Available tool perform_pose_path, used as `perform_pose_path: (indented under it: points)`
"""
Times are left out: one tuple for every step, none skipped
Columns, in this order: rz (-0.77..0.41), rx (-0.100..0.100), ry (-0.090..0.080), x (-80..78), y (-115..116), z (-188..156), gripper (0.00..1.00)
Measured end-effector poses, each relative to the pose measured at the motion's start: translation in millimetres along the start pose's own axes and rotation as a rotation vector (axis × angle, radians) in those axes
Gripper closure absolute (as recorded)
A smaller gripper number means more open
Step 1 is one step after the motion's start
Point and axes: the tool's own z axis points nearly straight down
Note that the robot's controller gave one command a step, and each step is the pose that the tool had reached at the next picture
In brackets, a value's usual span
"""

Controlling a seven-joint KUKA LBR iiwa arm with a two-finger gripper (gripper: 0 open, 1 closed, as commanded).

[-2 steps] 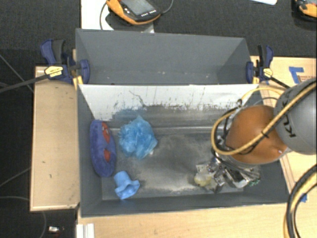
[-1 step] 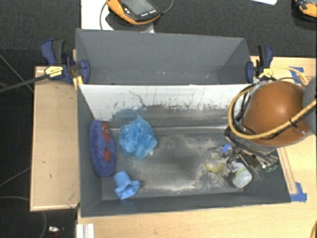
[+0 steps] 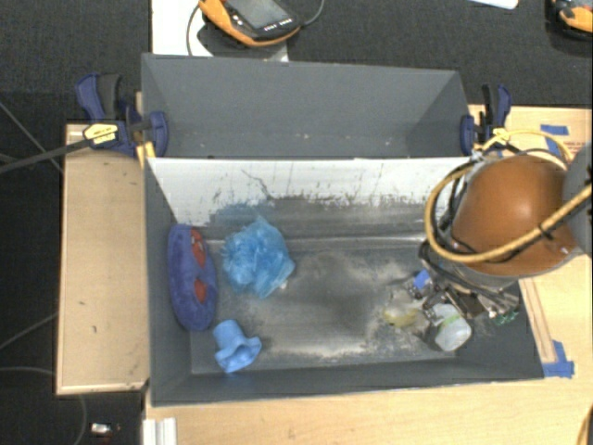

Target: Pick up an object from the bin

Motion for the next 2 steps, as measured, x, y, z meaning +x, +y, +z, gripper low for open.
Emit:
perform_pose_path:
  points:
    - [0.004,-0.001,0.001,0.3,0,-10,1.00]
    - [0.009,-0.002,0.001,-0.8,0,-69,1.00]
